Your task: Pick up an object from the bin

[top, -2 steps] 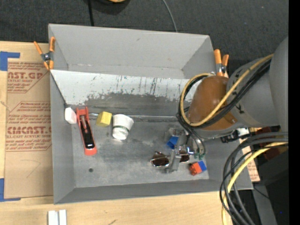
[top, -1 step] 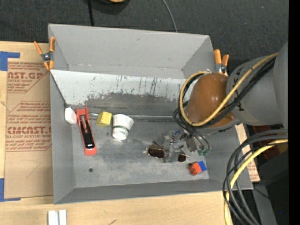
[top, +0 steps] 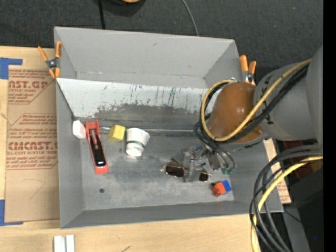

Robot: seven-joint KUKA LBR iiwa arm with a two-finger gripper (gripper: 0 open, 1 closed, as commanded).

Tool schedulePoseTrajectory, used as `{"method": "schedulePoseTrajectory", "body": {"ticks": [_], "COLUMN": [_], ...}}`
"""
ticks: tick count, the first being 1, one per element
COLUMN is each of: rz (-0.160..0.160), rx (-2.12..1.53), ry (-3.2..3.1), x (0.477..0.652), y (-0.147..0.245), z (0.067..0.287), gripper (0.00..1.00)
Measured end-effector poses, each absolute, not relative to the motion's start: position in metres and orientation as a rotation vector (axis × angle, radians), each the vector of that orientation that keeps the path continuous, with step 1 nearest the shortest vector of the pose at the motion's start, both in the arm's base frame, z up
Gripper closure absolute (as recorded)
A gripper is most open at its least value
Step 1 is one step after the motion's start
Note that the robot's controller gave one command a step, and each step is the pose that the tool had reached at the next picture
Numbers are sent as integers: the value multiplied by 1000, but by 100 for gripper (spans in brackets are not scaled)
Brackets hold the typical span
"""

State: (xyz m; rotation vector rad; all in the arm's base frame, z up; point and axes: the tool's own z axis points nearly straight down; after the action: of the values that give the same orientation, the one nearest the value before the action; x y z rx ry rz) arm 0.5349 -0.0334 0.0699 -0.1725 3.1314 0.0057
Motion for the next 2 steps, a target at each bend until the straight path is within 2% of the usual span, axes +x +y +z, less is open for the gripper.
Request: {"method": "schedulePoseTrajectory", "body": {"ticks": [2], "rz": [8], "rx": [-129], "ry": [3134], "x": [536], "y": [-21], "z": [71], "gripper": [100]}}
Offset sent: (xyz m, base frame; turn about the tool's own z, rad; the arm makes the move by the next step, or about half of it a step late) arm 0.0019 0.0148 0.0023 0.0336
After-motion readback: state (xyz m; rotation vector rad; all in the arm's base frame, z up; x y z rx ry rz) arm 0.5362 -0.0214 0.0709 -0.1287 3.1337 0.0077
